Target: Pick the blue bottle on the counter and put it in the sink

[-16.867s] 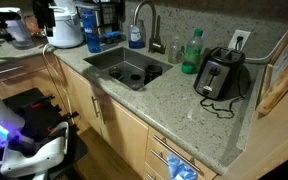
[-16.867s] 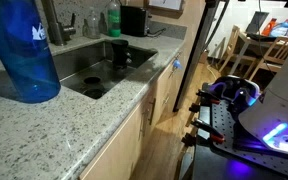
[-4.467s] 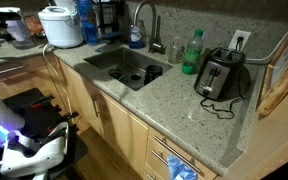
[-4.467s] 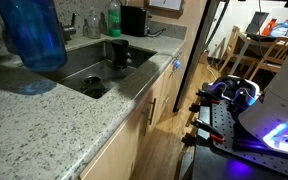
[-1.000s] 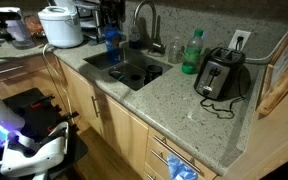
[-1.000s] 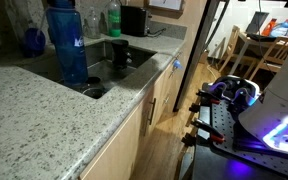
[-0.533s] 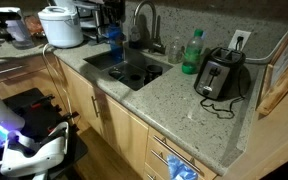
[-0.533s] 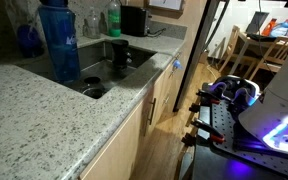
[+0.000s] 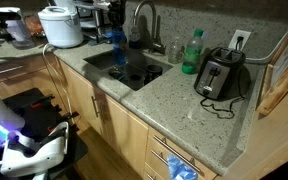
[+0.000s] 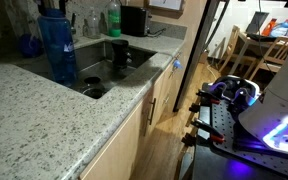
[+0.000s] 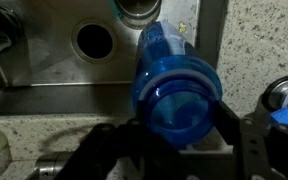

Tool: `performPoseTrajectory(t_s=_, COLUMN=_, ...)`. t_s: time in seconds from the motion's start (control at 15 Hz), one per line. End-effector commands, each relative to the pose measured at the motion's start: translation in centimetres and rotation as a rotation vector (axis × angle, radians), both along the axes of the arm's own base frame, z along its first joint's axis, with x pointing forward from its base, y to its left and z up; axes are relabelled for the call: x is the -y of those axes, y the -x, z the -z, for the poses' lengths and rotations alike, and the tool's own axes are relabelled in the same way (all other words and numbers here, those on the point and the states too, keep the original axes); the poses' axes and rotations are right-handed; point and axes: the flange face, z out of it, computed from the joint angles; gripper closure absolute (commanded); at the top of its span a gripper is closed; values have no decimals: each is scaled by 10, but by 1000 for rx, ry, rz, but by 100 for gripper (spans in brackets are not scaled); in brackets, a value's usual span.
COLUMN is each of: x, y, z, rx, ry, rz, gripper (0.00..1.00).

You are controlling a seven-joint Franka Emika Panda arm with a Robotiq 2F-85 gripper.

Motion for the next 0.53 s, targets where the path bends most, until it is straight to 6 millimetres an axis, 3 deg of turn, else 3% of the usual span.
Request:
performPoseTrajectory(t_s=0.0, x=4, y=-24, z=1, rx=29, ry=-16, rz=-14, gripper=57)
performPoseTrajectory(t_s=0.47, x=9, y=-50, z=21, rx=27, ry=-12, rz=-4, gripper=57)
